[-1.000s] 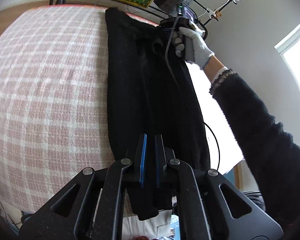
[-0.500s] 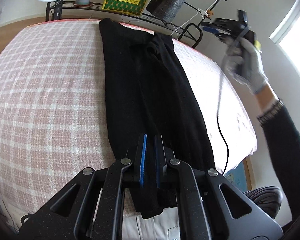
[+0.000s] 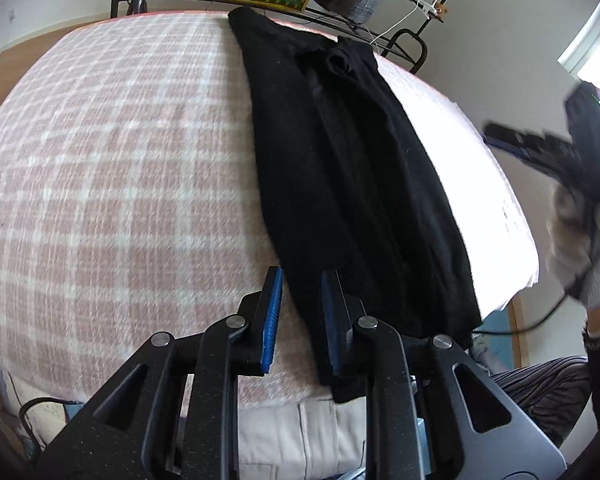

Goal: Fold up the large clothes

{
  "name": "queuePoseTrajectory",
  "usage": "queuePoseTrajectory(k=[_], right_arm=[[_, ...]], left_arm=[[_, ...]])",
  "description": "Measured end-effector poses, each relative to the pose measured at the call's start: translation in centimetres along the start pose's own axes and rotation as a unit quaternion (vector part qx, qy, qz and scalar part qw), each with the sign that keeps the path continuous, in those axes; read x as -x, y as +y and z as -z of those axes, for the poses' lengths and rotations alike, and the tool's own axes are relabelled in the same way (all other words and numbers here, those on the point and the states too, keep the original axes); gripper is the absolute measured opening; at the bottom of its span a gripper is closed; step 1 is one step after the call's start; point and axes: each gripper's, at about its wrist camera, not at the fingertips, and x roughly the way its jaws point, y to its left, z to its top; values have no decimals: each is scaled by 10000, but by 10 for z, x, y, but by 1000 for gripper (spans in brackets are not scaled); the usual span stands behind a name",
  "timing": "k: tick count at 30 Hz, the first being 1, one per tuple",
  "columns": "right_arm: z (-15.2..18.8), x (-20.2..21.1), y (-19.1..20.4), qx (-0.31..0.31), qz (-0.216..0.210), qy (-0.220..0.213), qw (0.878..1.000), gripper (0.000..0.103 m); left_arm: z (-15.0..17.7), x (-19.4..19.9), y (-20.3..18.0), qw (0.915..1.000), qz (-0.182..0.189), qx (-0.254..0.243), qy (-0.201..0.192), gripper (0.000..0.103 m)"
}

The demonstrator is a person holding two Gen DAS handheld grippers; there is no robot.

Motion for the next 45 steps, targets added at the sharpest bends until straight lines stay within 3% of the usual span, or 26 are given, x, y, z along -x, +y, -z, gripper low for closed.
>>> queuePoseTrajectory(k=[4, 9, 14, 17, 22, 24, 26, 30, 32, 34, 37, 38, 40, 45], right_arm=[[45, 1, 25, 308, 94, 208, 9993, 29], [67, -31, 59, 673, -193, 661, 9954, 29], [47, -82, 75, 808, -202, 934, 9921, 31], [31, -107, 73, 693, -321, 1071, 9913, 43], [14, -145, 64, 258, -188, 1097, 9935, 43], [13, -157, 65, 169, -176, 1104, 9936, 38], [11, -162, 70, 331, -89, 1097, 9934, 1], [9, -152, 76, 570, -33, 1028, 9931, 1], [1, -141, 62, 311, -43, 857, 9958, 1], [-6, -134, 49, 28, -312, 705, 9970, 1], [-18, -138, 40, -204, -544, 719, 9957, 7], [-21, -144, 41, -288, -634, 797, 9944, 21], [-30, -157, 47, -283, -604, 810, 9945, 34], [-50, -189, 53, -109, -357, 807, 9960, 34]], left_arm=[[11, -2, -1, 10000, 42, -26, 83, 18], [18, -3, -11, 9997, 250, -47, 64, 18], [21, -15, -25, 9980, 607, -84, 126, 18], [22, -23, -32, 9978, 607, -169, 198, 18], [22, -37, -34, 9975, 585, -148, 380, 18], [23, -42, -33, 9970, 601, -113, 469, 18], [22, -44, -34, 9969, 595, -141, 492, 18], [23, -46, -34, 9968, 595, -116, 515, 18], [24, -45, -33, 9967, 614, -112, 522, 18], [23, -47, -32, 9968, 590, -162, 512, 18], [24, -45, -32, 9968, 598, -180, 508, 18], [25, -45, -31, 9968, 599, -192, 504, 19], [28, -44, -30, 9967, 610, -198, 499, 20], [29, -43, -36, 9966, 575, -273, 515, 20]])
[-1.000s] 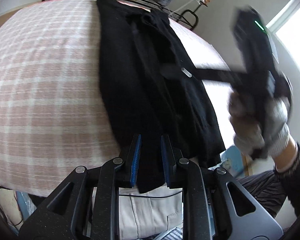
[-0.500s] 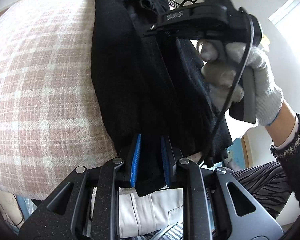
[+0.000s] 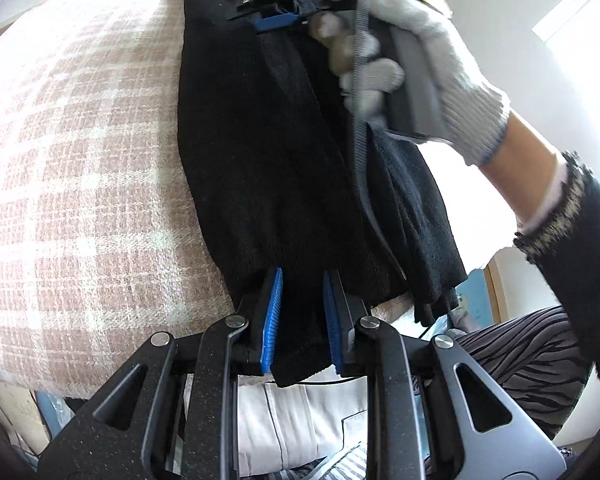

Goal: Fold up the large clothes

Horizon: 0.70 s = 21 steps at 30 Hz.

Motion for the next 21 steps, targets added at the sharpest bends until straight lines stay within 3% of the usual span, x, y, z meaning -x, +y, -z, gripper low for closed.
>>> queuePoseTrajectory(k=[1, 2, 3, 5, 8, 11, 13, 16, 19, 21], right_arm=[[-2, -5, -2, -53, -8, 29, 10000, 30], [-2, -10, -4, -97, -22, 76, 9999, 14], [0, -13, -6, -123, 18, 103, 9999, 4], [0, -11, -7, -65, 116, 44, 9999, 3], [-5, 10, -5, 189, 607, -204, 9978, 2], [-1, 20, -22, 14, 308, -103, 9995, 2], [2, 17, -20, 245, -61, 176, 9995, 4], [-4, 19, -6, 625, 130, 441, 9970, 4], [-28, 28, 6, 998, 127, 211, 9947, 4], [-50, 32, 8, 1127, 161, -1, 9935, 14]], left_arm=[[-1, 0, 0, 10000, -2, -3, 8, 20], [-2, -2, -2, 10000, -6, 4, 17, 20], [-3, -1, -2, 10000, -6, 18, 12, 20], [-5, 6, -5, 9999, 6, 36, -103, 20], [-10, 21, -12, 9992, 32, -85, -396, 20], [-13, 22, -16, 9989, -31, -147, -444, 20], [-14, 15, -13, 9994, -46, -97, -321, 20], [-15, 1, -7, 9999, -118, 45, -76, 20], [-18, -4, -4, 9999, -91, 113, -10, 20], [-27, -9, -3, 9999, -100, 84, 8, 20]])
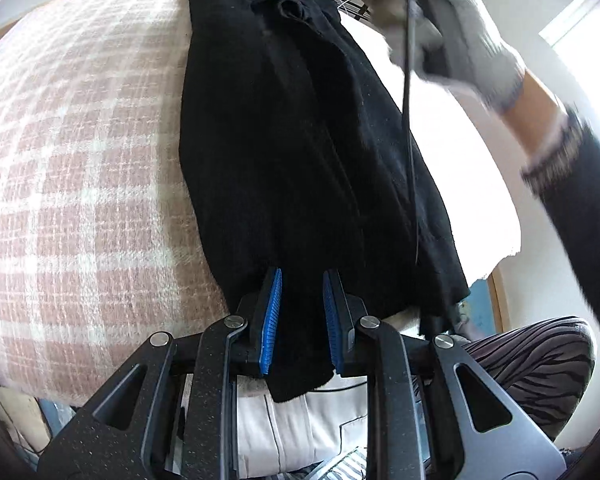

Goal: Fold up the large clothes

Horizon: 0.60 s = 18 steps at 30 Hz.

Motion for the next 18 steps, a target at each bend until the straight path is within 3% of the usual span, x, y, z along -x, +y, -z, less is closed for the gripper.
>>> queuePoseTrajectory(k=[2, 3, 7, 12, 13, 14, 15, 16, 18], right_arm=[[-29, -4, -9, -18, 78, -282, 9996, 63], [-39, -7, -12, -20, 103, -409, 9991, 68], [-77, -49, -35, -38, 324, -358, 9988, 68], [-83, -94, -54, -84, 322, -57, 9994, 68], [-82, -104, -58, -136, 266, 38, 9995, 63], [-79, -108, -60, -176, 141, 127, 9997, 37], [-78, -109, -58, -166, 109, 184, 9996, 19], [-78, -106, -57, -132, 170, 138, 9997, 8], [-77, -93, -52, -82, 184, -73, 9998, 7]], left_arm=[[-5, -2, 2, 10000, 25, 26, 33, 20], [-7, -4, 2, 10000, 34, 56, 57, 20], [-21, -10, 4, 9998, 87, 125, 124, 20], [-32, -13, 4, 9997, 88, 173, 152, 20], [-37, -14, 3, 9997, 86, 189, 162, 20], [-39, -15, 3, 9996, 92, 216, 163, 20], [-41, -15, 3, 9995, 101, 244, 161, 20], [-41, -15, 2, 9995, 101, 256, 161, 20], [-44, -15, 1, 9995, 85, 261, 151, 20]])
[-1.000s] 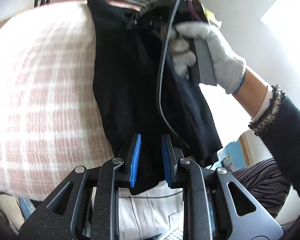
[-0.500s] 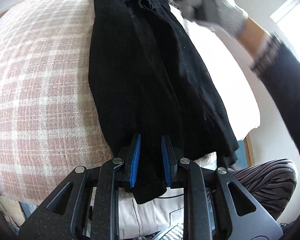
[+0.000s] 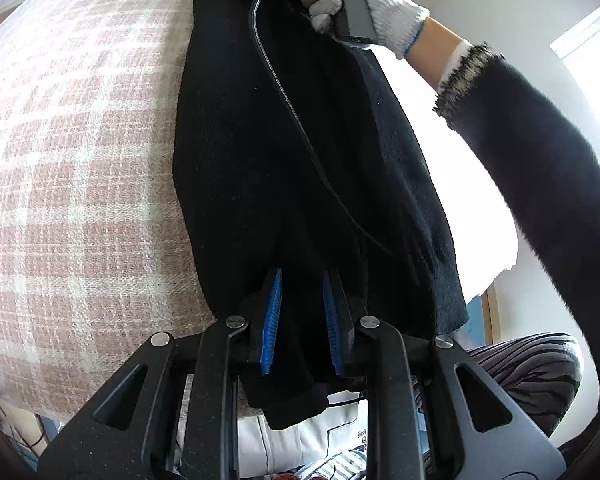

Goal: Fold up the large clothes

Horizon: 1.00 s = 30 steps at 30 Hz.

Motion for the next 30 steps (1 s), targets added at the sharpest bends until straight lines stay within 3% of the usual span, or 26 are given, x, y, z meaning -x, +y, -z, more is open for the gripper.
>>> queuePoseTrajectory(k=[4, 8, 14, 21, 27, 28, 30], right_arm=[[3, 26, -15, -393, 360, -385, 9978, 6], [14, 1, -31, -542, 706, 66, 9960, 6], [5, 10, -27, -442, 819, 58, 9956, 11], [27, 96, -36, -1031, 250, -658, 9922, 12], [95, 196, -12, -1080, -22, -934, 9897, 12], [115, 215, -4, -1047, -53, -926, 9902, 12], [142, 237, 5, -1024, -108, -885, 9907, 12]], left_arm=[[0, 0, 0, 10000, -8, 8, -20, 20], [0, 1, -2, 10000, -18, -10, -22, 20], [13, 14, -5, 9999, -9, -42, -100, 20], [27, 35, -1, 9992, -87, -211, -342, 20], [39, 53, 13, 9984, -79, -137, -541, 20], [41, 55, 12, 9983, -55, -164, -557, 21], [45, 57, 3, 9977, -22, -337, -587, 34]])
